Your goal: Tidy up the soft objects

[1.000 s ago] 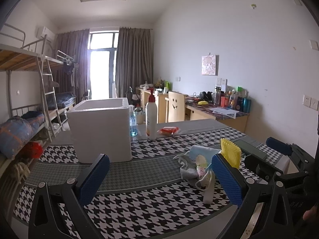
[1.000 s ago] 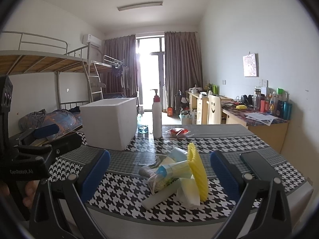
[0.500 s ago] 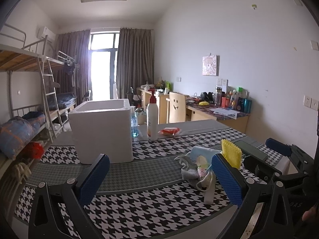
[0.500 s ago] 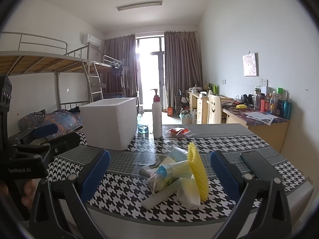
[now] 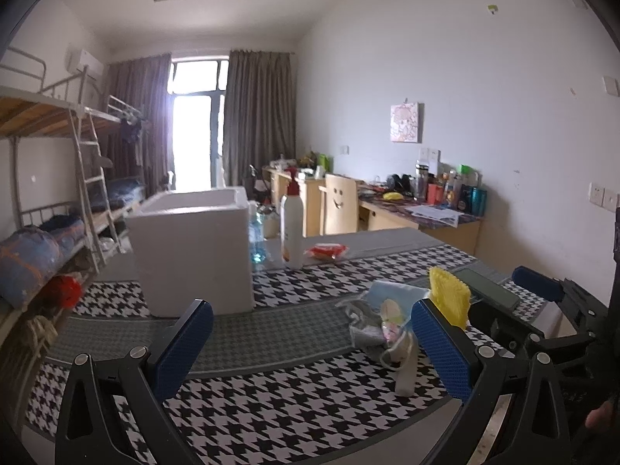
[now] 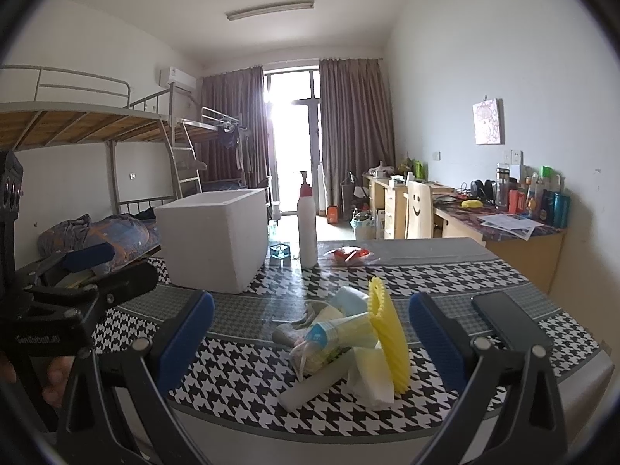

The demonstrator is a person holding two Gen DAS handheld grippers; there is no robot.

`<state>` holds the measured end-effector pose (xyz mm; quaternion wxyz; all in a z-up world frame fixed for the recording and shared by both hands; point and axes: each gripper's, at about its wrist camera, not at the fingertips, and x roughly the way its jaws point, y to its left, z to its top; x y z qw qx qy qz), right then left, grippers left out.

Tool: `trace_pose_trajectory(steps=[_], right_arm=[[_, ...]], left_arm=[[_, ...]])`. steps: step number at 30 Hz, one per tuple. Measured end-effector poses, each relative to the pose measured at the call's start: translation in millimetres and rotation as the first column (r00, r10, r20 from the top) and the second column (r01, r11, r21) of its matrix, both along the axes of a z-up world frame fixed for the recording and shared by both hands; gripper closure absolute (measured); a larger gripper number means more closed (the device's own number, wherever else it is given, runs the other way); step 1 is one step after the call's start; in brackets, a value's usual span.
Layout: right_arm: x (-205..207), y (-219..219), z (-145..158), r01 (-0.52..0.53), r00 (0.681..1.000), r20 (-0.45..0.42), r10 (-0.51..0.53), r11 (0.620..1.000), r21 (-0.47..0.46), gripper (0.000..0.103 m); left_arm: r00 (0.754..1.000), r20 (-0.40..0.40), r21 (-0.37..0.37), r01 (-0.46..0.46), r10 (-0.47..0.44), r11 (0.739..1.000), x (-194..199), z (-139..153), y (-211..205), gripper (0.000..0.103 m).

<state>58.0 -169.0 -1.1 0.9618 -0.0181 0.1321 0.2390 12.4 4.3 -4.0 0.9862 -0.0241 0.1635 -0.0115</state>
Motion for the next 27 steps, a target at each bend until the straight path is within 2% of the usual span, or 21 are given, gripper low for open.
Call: trace_pose_trajectory(steps=[6, 19, 27], right_arm=[[4, -4, 0, 0.021, 1.0, -0.012, -0.021, 1.0, -0.012, 0.001], [23, -14, -18, 0.068, 0.994, -0.084, -0.071, 0.997, -0.04, 0.001], [29, -27, -26, 0.099, 0.988, -0.118, -0.104, 0.994, -0.042, 0.001]], left_arm=[[0.999, -0.03, -0.02, 0.038, -0.038, 0.999, 10, -5, -2, 0.001], [0.99, -0.105, -0.011, 0.097, -0.098, 0.995, 38, -21, -14, 0.001], [0.985, -0.125, 0.005, 0.124, -0.122, 0.992, 49, -27, -26, 0.001]])
